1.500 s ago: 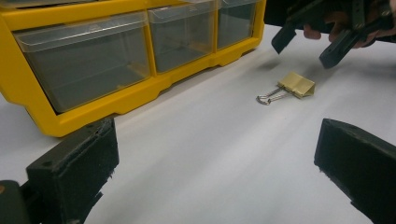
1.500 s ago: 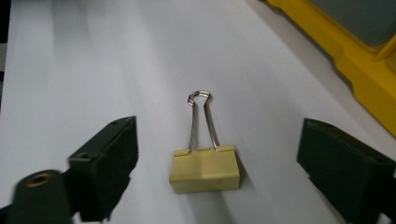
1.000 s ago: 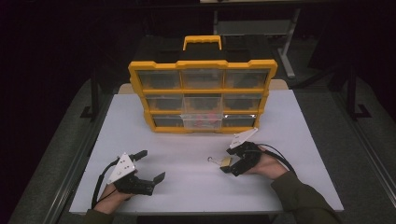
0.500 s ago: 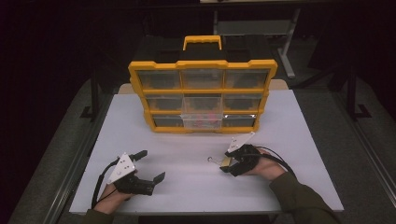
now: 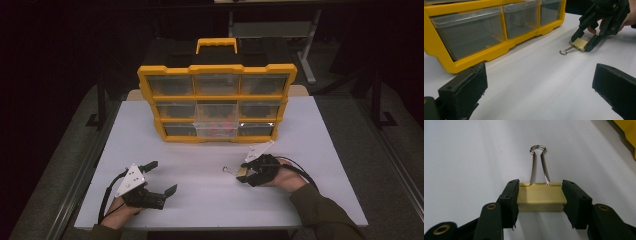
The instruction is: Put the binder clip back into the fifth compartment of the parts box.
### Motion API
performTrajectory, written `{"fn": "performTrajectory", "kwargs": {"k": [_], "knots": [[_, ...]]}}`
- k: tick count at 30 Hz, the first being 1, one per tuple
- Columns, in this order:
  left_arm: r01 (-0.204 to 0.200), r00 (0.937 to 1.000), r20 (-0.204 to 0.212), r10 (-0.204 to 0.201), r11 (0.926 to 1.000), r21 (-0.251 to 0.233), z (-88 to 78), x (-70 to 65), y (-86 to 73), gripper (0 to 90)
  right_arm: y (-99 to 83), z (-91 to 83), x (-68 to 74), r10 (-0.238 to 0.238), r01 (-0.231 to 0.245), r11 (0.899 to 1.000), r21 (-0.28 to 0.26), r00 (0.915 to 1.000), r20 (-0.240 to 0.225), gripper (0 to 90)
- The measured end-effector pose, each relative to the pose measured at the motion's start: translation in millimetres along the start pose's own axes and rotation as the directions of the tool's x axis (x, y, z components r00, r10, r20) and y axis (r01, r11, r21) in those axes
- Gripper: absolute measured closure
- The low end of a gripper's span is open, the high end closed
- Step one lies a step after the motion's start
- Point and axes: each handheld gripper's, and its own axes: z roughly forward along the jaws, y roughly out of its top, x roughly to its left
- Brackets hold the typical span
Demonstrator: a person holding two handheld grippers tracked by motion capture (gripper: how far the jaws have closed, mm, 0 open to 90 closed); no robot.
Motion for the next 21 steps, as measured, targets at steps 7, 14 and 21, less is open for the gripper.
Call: {"fn": "performTrajectory", "kwargs": {"k": [7,14,21], "knots": [[-0.004,1.0000,0.000,0.004,1.0000,0.001,-0.1,1.0,-0.3,0.0,0.6,-1.6,-0.4,0.011,-0.011,1.000,0.001,0.9998,-0.018,48.5],[-0.005,1.0000,0.000,0.005,1.0000,0.000,0.1,0.9,-0.3,0.0,1.9,-10.2,-3.3,0.036,-0.036,0.999,-0.021,0.9991,-0.024,48.5],[-0.003,1.0000,0.001,0.003,1.0000,-0.001,0.0,0.6,-0.2,0.0,2.1,-21.0,-8.3,0.052,-0.053,0.998,-0.035,0.9983,-0.028,48.5]]}}
